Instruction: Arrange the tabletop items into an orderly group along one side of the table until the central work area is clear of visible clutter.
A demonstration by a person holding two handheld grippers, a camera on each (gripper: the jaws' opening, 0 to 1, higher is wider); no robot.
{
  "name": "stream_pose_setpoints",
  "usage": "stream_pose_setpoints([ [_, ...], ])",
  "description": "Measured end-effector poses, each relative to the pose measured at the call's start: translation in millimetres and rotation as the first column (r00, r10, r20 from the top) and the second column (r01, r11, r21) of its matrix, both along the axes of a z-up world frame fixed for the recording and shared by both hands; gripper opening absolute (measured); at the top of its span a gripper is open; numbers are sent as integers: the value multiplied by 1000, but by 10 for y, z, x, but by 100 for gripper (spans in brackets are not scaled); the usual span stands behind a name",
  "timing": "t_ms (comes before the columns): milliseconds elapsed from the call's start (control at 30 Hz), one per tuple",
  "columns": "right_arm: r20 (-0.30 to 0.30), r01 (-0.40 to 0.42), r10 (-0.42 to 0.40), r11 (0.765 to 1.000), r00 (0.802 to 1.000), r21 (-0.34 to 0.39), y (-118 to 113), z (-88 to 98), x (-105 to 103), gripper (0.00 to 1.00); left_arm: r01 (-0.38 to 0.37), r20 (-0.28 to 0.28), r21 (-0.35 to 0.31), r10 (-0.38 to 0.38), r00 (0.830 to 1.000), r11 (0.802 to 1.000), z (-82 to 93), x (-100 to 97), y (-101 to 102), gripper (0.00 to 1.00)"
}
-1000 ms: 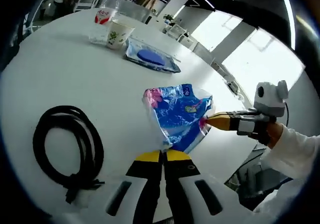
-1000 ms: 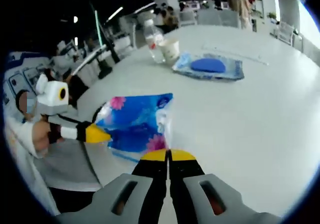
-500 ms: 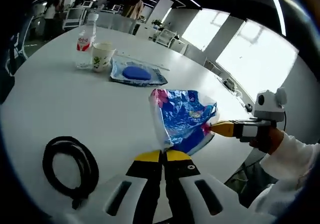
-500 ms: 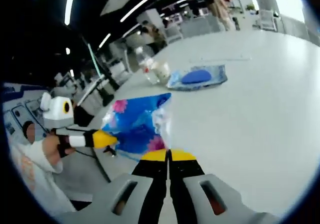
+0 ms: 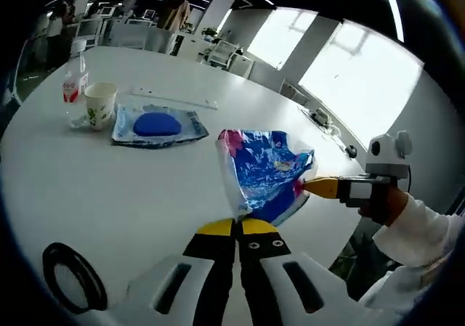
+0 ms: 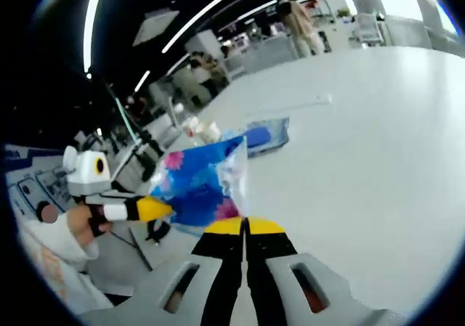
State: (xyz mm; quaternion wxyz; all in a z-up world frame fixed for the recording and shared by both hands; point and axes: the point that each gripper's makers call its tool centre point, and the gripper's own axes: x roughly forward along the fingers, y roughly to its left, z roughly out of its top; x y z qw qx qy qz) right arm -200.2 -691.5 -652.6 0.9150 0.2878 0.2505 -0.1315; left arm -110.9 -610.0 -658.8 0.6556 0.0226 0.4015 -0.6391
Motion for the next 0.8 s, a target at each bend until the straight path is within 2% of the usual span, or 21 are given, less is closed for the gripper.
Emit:
stream_pose_setpoints([
  [67, -2, 10, -10, 1000, 1000, -10, -154, 35, -58, 0, 15, -41, -7, -15, 999, 1000, 62, -70, -145, 0],
  [267, 9, 27, -27, 999, 1000, -44, -641, 298, -125, 0, 66, -69, -28, -68, 995, 997, 273, -118, -642, 0],
  [367, 16, 26, -24, 991, 1000, -129, -989, 563, -82, 0, 101, -55, -58, -105, 993, 993, 519, -82, -1022, 0],
  [433, 6, 27, -26, 990, 1000, -140, -1197, 700, -51, 0, 137, -10, -88, -139, 990, 987, 738, -18, -1274, 0],
  [533, -15, -9, 6, 971, 1000, -239, -1488, 999, 28, 0, 168, 37, -104, -165, 986, 980, 998, 48, -1542, 0],
  [600, -6, 0, -1, 963, 1000, -268, -1630, 1179, 81, 0, 168, 34, -120, -166, 986, 978, 1164, 94, -1735, 0],
  [700, -13, -2, -1, 962, 1000, -271, -1799, 1277, 153, 0, 152, 15, -125, -152, 988, 980, 1221, 183, -1937, 0],
  [733, -23, -8, 2, 963, 1000, -269, -1842, 1242, 180, 0, 141, -5, -106, -142, 990, 984, 1159, 208, -1976, 0],
  [800, -50, -18, 6, 970, 999, -243, -1847, 1092, 212, 0, 128, -7, -69, -128, 992, 989, 1017, 243, -2008, 0],
])
